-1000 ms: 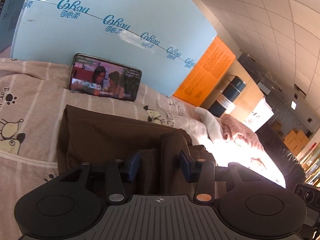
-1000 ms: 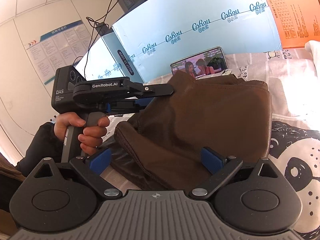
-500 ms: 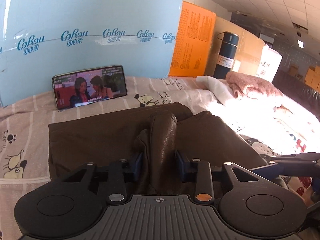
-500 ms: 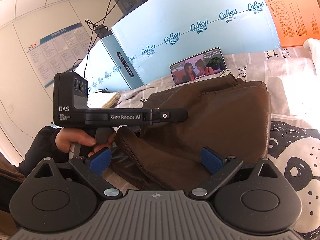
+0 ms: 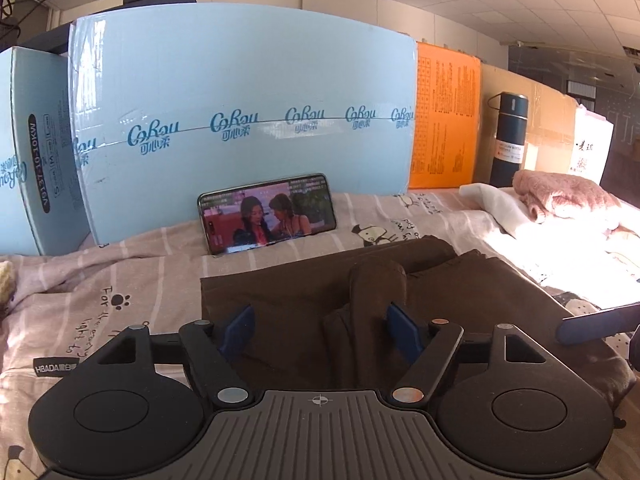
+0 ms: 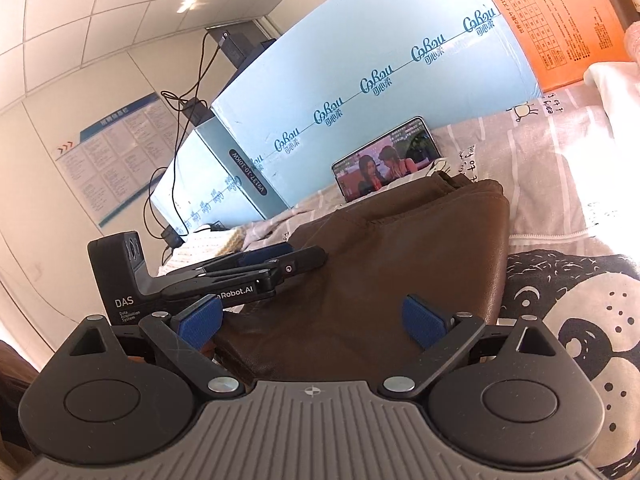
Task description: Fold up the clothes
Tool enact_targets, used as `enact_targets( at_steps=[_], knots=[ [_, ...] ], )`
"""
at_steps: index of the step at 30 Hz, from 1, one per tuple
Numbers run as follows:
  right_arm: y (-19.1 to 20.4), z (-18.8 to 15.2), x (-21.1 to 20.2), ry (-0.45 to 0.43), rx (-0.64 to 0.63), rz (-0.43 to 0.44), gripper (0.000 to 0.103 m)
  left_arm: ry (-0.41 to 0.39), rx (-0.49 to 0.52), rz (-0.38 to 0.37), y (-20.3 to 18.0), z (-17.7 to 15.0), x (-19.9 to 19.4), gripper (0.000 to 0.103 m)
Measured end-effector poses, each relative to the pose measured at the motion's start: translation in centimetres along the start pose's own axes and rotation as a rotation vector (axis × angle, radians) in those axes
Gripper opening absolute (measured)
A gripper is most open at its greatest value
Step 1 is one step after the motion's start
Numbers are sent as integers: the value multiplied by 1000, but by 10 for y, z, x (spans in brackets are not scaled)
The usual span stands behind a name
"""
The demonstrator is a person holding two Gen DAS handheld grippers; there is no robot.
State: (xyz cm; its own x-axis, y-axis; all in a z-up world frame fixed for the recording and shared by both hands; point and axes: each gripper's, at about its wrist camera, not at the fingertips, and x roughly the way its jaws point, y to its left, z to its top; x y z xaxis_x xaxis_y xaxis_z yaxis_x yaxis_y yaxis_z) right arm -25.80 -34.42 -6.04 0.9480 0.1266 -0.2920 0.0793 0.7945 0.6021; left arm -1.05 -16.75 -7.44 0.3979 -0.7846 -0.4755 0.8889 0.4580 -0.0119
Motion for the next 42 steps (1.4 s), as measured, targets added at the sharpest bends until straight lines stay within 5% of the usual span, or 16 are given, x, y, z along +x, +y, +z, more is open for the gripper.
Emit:
enact_targets(
  at_steps=[8,14,22,25,31,42],
  knots=[
    [-1,-1,2,8,-4,-6,97,58,38,53,2,-11,10,86],
    [-10,4,-14,-149,52,-96,99,52,-239,-85,44,-7,-7,89],
    [-41,13,-12,-142,223,-196,100,70,-559,-137,95,-35,-23,91],
    [-52,14,-5,-83,274,-205,100,64,-574,-139,99,-37,-24,91],
    [-52,10,0,-70,254,-192,103,100,-595,-292,97,-44,-14,92],
    [-63,33,20,53,232,-123,103,91,-580,-350,94,-47,-13,103]
  ],
)
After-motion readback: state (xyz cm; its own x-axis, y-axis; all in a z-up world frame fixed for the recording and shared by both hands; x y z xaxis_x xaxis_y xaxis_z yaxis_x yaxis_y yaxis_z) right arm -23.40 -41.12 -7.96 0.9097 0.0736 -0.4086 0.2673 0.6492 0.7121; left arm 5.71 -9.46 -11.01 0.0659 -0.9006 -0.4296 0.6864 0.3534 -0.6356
